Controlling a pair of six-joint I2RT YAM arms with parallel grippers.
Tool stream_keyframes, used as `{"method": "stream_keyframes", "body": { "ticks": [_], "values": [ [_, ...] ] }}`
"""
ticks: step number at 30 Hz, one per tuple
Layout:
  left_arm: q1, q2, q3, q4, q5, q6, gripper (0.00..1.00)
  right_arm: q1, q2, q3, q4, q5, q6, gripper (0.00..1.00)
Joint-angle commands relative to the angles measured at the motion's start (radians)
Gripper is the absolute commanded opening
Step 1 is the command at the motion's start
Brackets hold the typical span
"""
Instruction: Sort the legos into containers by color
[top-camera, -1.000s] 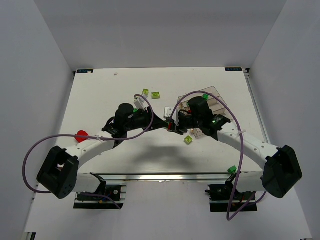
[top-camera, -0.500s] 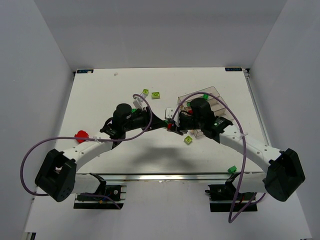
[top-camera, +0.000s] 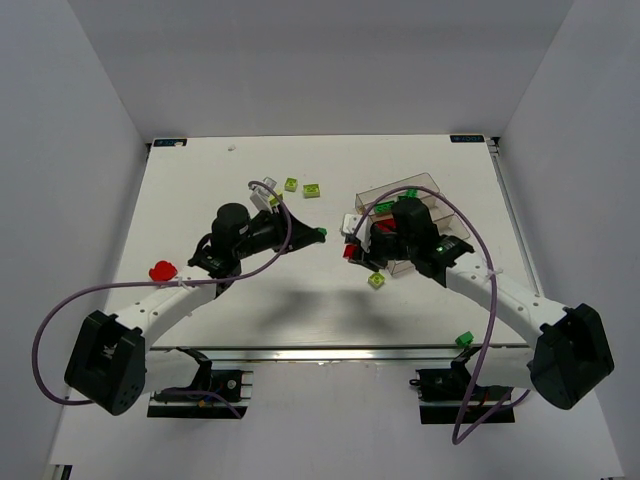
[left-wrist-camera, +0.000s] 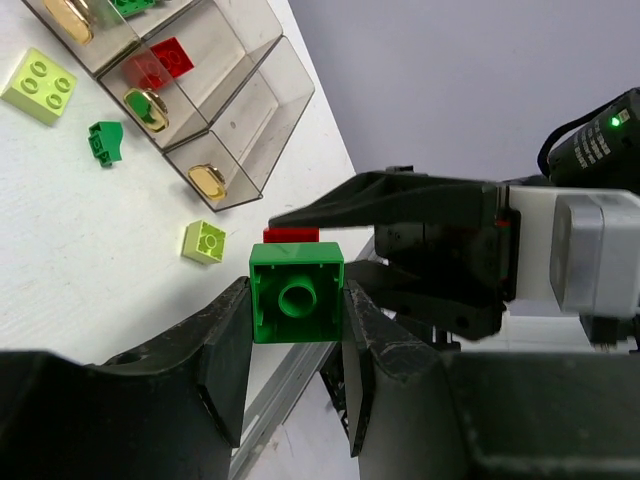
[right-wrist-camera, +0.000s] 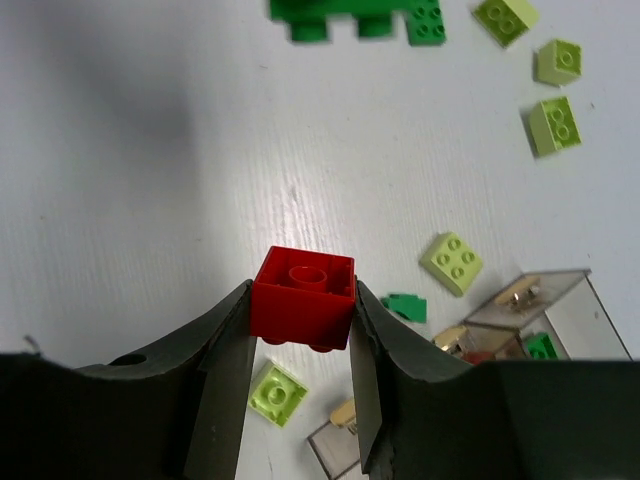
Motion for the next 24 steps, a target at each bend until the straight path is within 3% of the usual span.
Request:
{"method": "stream_keyframes", "body": {
  "ticks": [1,12,22,24],
  "values": [
    [0.014,-0.041,0.003,-0.008,-0.010,0.021,0.00,-0.050,-0.013,0.024,0.011,0.063,0.051,0.00],
    [0.016,-0.026,0.017,-0.010,-0.051,0.024,0.00,-0.290,0.211,0.226,-0.143,0.193,0.324,0.00],
    [0.016,0.013,0.054,-0.014,-0.066,0.016,0.00,-0.317,0.368,0.324,-0.174,0.268,0.401,0.00],
    [0.016,0.022,0.063,-0.013,-0.066,0.016,0.00,-0.330,0.408,0.356,-0.180,0.261,0.413,0.05]
  ]
}}
